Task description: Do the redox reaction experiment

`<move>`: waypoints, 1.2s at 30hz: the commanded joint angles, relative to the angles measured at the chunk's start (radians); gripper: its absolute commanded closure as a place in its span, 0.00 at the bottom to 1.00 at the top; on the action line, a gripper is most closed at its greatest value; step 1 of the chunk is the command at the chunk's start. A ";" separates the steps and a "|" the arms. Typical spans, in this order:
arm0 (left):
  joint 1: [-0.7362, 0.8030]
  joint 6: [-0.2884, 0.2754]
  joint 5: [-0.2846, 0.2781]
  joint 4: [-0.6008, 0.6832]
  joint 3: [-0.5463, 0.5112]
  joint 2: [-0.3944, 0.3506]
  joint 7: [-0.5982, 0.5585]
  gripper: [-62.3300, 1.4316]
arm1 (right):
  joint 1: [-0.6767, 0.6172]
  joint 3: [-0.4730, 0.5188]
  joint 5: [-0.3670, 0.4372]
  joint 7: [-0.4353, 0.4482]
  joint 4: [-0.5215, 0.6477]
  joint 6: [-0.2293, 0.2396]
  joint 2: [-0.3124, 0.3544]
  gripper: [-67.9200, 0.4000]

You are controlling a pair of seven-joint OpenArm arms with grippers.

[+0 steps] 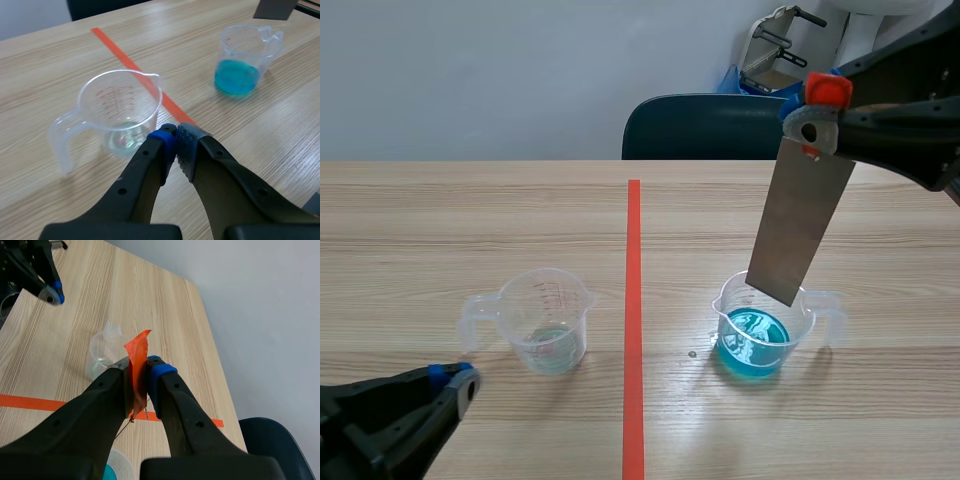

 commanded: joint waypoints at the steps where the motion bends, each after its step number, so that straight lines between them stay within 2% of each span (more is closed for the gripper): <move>1: 0.048 -0.006 -0.004 0.033 -0.027 0.010 -0.028 0.94 | 0.018 0.016 0.021 0.018 0.013 0.006 0.016 0.98; 5: 0.164 -0.006 -0.010 0.081 -0.119 0.011 -0.032 0.94 | 0.018 0.016 0.021 0.018 0.013 0.006 0.016 0.98; 11: 0.262 -0.006 -0.106 0.104 -0.217 0.014 -0.053 0.93 | 0.018 0.016 0.021 0.018 0.013 0.006 0.016 0.98; 12: 0.270 -0.006 -0.113 0.104 -0.229 0.018 -0.053 0.90 | 0.018 0.016 0.021 0.018 0.013 0.006 0.016 0.98; 14: 0.273 -0.006 -0.137 0.104 -0.244 0.031 -0.048 0.73 | 0.018 0.016 0.021 0.018 0.013 0.006 0.016 0.98; 17: 0.272 -0.006 -0.138 0.104 -0.252 0.045 -0.050 0.33 | 0.018 0.016 0.021 0.018 0.013 0.006 0.016 0.98; 18: 0.272 -0.006 -0.138 0.104 -0.253 0.048 -0.051 0.25 | 0.018 0.016 0.021 0.017 0.013 0.006 0.016 0.98; 21: 0.272 -0.006 -0.152 0.104 -0.256 0.050 -0.054 0.19 | 0.018 0.016 0.021 0.018 0.013 0.006 0.016 0.98; 24: 0.272 -0.007 -0.156 0.104 -0.263 0.049 -0.058 0.03 | 0.018 0.016 0.021 0.018 0.013 0.006 0.016 0.98; 26: 0.272 -0.008 -0.156 0.104 -0.266 0.049 -0.058 0.00 | 0.018 0.016 0.021 0.018 0.013 0.006 0.016 0.98; 36: 0.272 -0.009 -0.133 0.104 -0.266 0.049 -0.058 0.00 | 0.018 0.016 0.021 0.018 0.013 0.006 0.016 0.98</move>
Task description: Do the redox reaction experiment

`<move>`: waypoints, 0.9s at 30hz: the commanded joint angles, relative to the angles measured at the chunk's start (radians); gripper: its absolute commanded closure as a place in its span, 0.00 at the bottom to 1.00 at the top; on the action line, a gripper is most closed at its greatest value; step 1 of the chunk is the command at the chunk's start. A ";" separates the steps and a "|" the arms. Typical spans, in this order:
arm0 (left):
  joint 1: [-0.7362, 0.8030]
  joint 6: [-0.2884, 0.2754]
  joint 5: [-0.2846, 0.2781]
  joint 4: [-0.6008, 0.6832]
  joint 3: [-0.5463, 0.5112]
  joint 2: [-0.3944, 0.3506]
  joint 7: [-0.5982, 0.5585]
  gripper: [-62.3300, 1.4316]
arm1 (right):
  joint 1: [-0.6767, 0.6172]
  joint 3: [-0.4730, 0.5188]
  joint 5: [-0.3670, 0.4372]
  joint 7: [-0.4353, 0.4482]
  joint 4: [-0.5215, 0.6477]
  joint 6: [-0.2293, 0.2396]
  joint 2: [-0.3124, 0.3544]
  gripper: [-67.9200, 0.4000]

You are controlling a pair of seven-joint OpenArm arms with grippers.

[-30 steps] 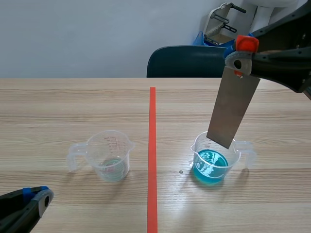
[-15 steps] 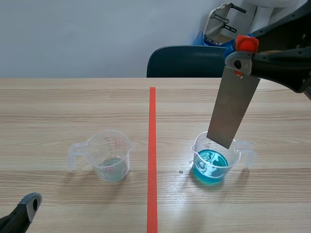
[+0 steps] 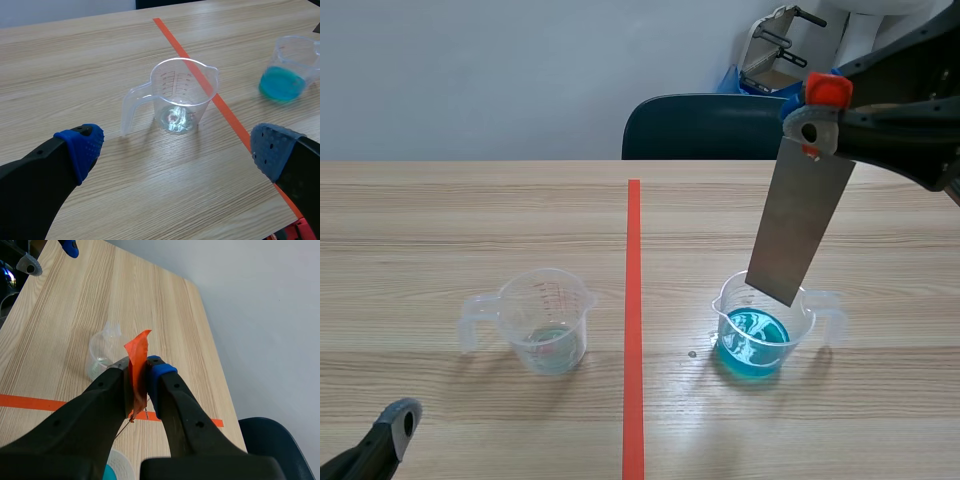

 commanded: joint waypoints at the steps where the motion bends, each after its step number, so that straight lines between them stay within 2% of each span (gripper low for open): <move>1: -0.001 -0.008 -0.002 0.014 -0.006 0.005 -0.015 0.00 | 0.018 0.016 0.022 0.018 0.013 0.006 0.016 0.98; 27: -0.001 -0.008 0.005 0.014 -0.006 0.005 -0.007 0.00 | 0.018 0.016 0.022 0.018 0.013 0.006 0.016 0.98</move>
